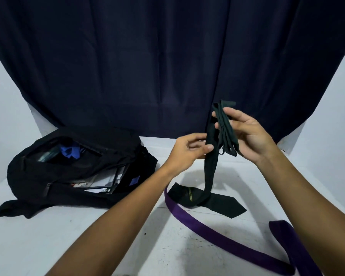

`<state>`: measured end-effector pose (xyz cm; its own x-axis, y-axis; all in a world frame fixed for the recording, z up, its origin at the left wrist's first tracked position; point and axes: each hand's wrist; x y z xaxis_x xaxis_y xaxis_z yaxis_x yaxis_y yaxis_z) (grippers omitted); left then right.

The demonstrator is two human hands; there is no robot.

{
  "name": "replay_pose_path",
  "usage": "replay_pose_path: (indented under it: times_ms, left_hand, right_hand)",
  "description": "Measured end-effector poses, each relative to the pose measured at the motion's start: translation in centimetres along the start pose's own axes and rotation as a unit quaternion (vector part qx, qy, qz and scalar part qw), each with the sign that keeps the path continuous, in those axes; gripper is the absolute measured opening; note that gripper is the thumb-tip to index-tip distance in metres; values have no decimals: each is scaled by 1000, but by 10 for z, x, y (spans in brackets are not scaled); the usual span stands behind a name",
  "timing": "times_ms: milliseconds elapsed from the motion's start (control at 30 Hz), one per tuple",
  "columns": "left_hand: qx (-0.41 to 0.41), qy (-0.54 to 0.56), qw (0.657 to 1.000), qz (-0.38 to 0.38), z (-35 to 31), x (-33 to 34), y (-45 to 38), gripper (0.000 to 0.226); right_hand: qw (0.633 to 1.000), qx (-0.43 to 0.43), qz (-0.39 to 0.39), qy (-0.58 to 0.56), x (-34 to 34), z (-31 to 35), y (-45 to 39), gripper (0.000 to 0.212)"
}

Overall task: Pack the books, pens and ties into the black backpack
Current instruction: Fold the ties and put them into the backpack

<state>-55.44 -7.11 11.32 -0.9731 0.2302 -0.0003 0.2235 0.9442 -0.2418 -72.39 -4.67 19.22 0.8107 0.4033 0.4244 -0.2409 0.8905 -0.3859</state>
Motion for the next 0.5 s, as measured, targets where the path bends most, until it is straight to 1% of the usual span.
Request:
replay_pose_path:
  times_ms: [100, 167, 267, 333, 433, 500]
  left_hand:
    - [16, -9, 1000, 8, -7, 10, -2, 19]
    - [-4, 8, 1000, -1, -5, 13, -1, 13]
    - [-60, 96, 993, -30, -4, 15, 1, 16]
    - [-79, 137, 987, -41, -5, 15, 0, 16]
    - [-117, 168, 978, -30, -9, 16, 0, 21]
    - [-154, 206, 966, -18, -12, 17, 1, 26]
  right_hand:
    - [1000, -1, 14, 0, 2, -3, 1, 29]
    - [1000, -2, 12, 8, -1, -3, 1, 30]
    - [999, 5, 3, 44, -10, -7, 5, 31]
    - [997, 10, -13, 73, -14, -14, 10, 32]
    - [992, 0, -40, 116, -15, -29, 15, 30]
    - [984, -21, -61, 166, -12, -36, 16, 27]
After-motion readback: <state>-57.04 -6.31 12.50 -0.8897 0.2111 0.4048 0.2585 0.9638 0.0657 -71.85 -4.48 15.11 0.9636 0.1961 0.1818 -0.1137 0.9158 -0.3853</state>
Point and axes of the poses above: each hand's wrist, its own y-axis away from the middle knuckle, its own x-axis out of the palm, z = x × y, and after that the axes turned 7 degrees about -x, right-handed
